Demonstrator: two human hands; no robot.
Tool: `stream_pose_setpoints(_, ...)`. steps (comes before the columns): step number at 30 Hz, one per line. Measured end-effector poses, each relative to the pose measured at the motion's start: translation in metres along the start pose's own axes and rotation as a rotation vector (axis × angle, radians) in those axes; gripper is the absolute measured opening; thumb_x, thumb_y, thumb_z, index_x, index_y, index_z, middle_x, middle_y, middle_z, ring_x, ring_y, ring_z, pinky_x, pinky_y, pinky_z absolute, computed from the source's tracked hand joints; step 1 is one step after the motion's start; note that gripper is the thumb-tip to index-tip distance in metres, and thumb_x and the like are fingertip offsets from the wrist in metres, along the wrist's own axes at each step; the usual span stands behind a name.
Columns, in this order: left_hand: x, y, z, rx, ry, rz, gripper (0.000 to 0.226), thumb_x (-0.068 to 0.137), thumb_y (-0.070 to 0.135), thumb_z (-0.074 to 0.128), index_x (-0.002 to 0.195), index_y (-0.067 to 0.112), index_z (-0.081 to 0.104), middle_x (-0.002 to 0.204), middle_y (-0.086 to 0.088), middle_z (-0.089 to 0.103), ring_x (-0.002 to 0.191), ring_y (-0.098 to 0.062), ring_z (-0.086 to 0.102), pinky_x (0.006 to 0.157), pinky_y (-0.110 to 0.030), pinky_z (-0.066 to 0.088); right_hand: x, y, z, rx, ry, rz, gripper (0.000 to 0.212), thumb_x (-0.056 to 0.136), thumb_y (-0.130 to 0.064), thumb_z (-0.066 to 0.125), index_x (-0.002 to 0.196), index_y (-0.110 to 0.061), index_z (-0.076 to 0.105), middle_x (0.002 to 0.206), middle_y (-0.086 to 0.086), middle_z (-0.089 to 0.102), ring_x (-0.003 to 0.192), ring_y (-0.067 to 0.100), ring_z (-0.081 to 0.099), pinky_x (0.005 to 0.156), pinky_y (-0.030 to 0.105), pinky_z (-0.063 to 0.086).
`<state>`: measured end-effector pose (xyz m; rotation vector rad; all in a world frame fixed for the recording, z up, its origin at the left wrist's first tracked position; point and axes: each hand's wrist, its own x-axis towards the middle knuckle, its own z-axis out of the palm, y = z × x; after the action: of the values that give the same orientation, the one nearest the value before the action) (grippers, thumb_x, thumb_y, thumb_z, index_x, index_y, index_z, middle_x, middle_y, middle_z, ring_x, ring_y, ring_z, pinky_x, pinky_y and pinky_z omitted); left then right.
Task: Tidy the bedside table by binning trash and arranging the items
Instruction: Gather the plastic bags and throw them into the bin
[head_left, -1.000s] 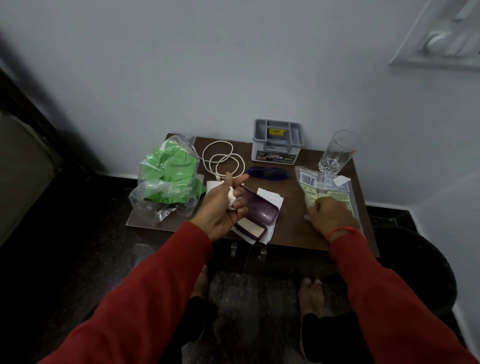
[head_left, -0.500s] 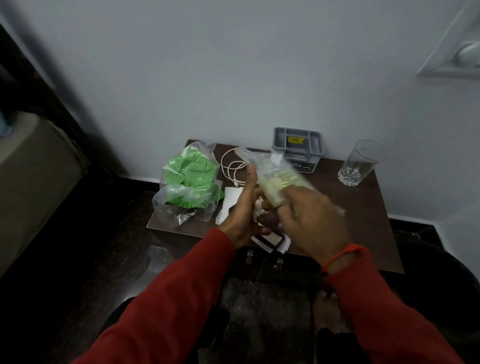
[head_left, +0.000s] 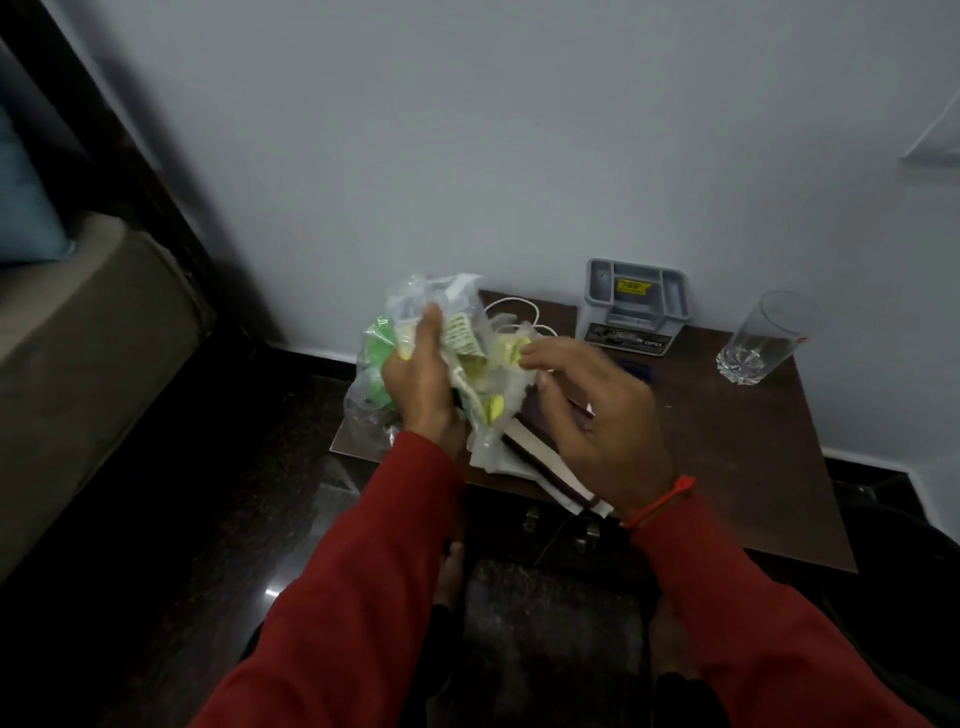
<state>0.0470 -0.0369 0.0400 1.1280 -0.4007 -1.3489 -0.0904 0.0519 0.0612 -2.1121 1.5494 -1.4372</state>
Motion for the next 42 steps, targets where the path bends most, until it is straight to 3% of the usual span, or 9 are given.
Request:
stream_pose_setpoints(3,0.010,0.038,-0.004,-0.024,0.167,0.243,0.023,0.091,0.020,0.075,0.071,0.014,0.067,0.048,0.016,0.066,0.047,0.005,0.063,0.050,-0.017,0.050,0.017,0.008,0.012,-0.019,0.026,0.136,0.023,0.091,-0.003,0.060,0.112,-0.011,0.067,0.113,0.000,0.067,0.107,0.011,0.061,0.092,0.030,0.050)
stream_pose_setpoints(7,0.027,0.076,-0.019,-0.073,0.252,0.460,0.023,0.091,0.010,0.074,0.070,0.020,0.069,0.048,0.020,0.064,0.049,0.007,0.061,0.051,-0.017,0.048,0.038,0.022,0.057,-0.089,-0.173,0.290,0.055,0.086,-0.036,0.070,0.134,-0.020,0.050,0.135,0.002,0.050,0.126,0.015,0.048,0.108,0.034,0.041)
stream_pose_setpoints(12,0.043,0.087,-0.041,-0.086,0.339,0.408,0.022,0.089,0.011,0.073,0.069,0.018,0.069,0.047,0.019,0.064,0.048,0.005,0.062,0.052,-0.020,0.048,0.073,0.030,0.122,-0.197,-0.350,0.443,0.103,0.067,-0.071,0.071,0.148,-0.027,0.026,0.149,0.013,0.025,0.140,0.036,0.028,0.115,0.049,0.033)
stream_pose_setpoints(18,0.045,0.084,-0.042,-0.093,0.310,0.250,0.013,0.086,0.011,0.075,0.074,0.011,0.070,0.055,0.009,0.067,0.046,-0.003,0.063,0.048,-0.022,0.050,0.089,0.046,0.162,-0.302,-0.544,0.524,0.119,0.064,-0.065,0.076,0.154,-0.033,0.006,0.158,0.017,0.003,0.137,0.052,0.028,0.113,0.056,0.033)
stream_pose_setpoints(22,0.041,0.079,-0.039,-0.064,0.228,0.191,0.014,0.087,0.013,0.076,0.074,0.011,0.071,0.065,0.001,0.071,0.054,-0.010,0.068,0.054,-0.025,0.054,0.082,0.057,0.174,-0.306,-0.570,0.487,0.110,0.074,-0.037,0.079,0.155,-0.029,0.006,0.159,0.022,0.001,0.141,0.049,0.027,0.115,0.052,0.032)
stream_pose_setpoints(29,0.033,0.067,-0.028,-0.082,0.069,0.129,0.018,0.095,0.019,0.069,0.092,0.002,0.073,0.064,0.001,0.074,0.056,-0.011,0.071,0.052,-0.022,0.055,0.086,0.060,0.163,-0.159,-0.468,0.340,0.070,0.082,-0.002,0.063,0.146,-0.021,0.041,0.127,0.020,0.049,0.118,0.037,0.052,0.097,0.034,0.041)
stream_pose_setpoints(33,0.036,0.064,-0.025,-0.116,0.075,0.177,0.014,0.097,0.016,0.067,0.098,0.003,0.071,0.071,0.000,0.073,0.059,-0.009,0.071,0.054,-0.022,0.055,0.101,0.058,0.152,-0.052,-0.203,0.298,0.056,0.078,0.001,0.065,0.132,-0.013,0.059,0.119,0.016,0.065,0.111,0.033,0.062,0.097,0.031,0.043)
stream_pose_setpoints(38,0.052,0.064,-0.032,-0.208,0.275,0.399,0.005,0.096,0.020,0.069,0.093,0.016,0.071,0.085,0.000,0.074,0.076,-0.013,0.071,0.073,-0.031,0.058,0.118,0.051,0.084,0.261,0.171,0.580,0.051,0.078,0.004,0.057,0.125,-0.014,0.065,0.115,-0.001,0.069,0.104,0.016,0.065,0.094,0.031,0.053)
stream_pose_setpoints(42,0.052,0.035,-0.027,-0.007,0.175,0.207,0.032,0.090,0.050,0.069,0.103,0.021,0.071,0.105,-0.010,0.076,0.100,-0.032,0.074,0.089,-0.056,0.060,0.094,0.040,0.022,0.622,0.391,0.663,0.053,0.073,0.013,0.051,0.116,-0.011,0.071,0.112,0.007,0.071,0.097,0.018,0.068,0.080,0.028,0.057)
